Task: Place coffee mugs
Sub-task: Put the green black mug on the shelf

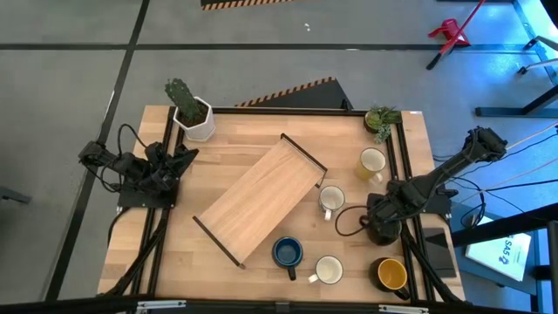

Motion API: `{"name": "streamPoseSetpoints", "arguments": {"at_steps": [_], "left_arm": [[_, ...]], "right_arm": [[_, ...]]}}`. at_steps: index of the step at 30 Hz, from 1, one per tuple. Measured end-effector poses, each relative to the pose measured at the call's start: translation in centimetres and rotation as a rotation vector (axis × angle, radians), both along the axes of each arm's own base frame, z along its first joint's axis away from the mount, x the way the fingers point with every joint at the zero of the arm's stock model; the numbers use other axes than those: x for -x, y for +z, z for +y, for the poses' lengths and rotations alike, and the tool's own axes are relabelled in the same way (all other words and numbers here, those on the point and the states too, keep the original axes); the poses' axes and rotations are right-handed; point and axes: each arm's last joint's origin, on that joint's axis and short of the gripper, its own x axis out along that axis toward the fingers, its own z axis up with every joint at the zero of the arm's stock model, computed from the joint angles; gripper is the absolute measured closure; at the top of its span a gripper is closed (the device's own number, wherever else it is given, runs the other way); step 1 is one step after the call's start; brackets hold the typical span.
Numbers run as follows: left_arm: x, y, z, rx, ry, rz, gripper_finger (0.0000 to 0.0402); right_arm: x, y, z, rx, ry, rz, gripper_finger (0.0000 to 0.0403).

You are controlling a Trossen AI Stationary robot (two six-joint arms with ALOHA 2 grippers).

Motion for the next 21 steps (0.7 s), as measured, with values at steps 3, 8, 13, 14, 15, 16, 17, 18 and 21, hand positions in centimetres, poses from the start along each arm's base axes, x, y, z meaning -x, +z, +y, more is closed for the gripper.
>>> {"name": "streamPoseSetpoints", "arguments": {"at_steps": [3, 8, 13, 14, 15, 16, 17, 18, 21], "left_arm": [[0.0, 0.0, 0.0, 0.0, 0.0, 0.0, 0.0285], [0.0, 0.0, 0.0, 0.0, 0.0, 0.0, 0.0285], [0.0, 0.0, 0.0, 0.001, -0.001, 0.0, 0.0285], [0.0, 0.0, 0.0, 0.001, -0.001, 0.0, 0.0285], [0.0, 0.0, 0.0, 0.001, -0.001, 0.0, 0.0285], [0.0, 0.0, 0.0, 0.0, -0.001, 0.0, 0.0285], [0.0, 0.0, 0.0, 0.0, -0.001, 0.0, 0.0285], [0.0, 0.0, 0.0, 0.001, -0.001, -0.001, 0.0285], [0.0, 0.0, 0.0, 0.0, -0.001, 0.0, 0.0285]], "right_arm": [[-0.2, 0.1, 0.2, -0.013, -0.026, -0.02, 0.0396], [-0.8, 1.9, 0.4, 0.002, -0.038, -0.073, 0.0399], [-1.1, 6.1, 0.5, 0.003, -0.045, -0.121, 0.0401], [-1.2, 7.3, 0.5, -0.002, -0.046, -0.146, 0.0401], [-1.3, 8.5, 0.5, -0.009, -0.048, -0.177, 0.0401], [-1.4, 9.8, 0.6, -0.008, -0.05, -0.213, 0.0401], [-1.5, 11.0, 0.5, 0.002, -0.051, -0.242, 0.0401], [-1.5, 12.1, 0.5, 0.018, -0.051, -0.261, 0.0401], [-1.9, 15.3, 0.0, 0.076, -0.038, -0.285, 0.0401]]}}
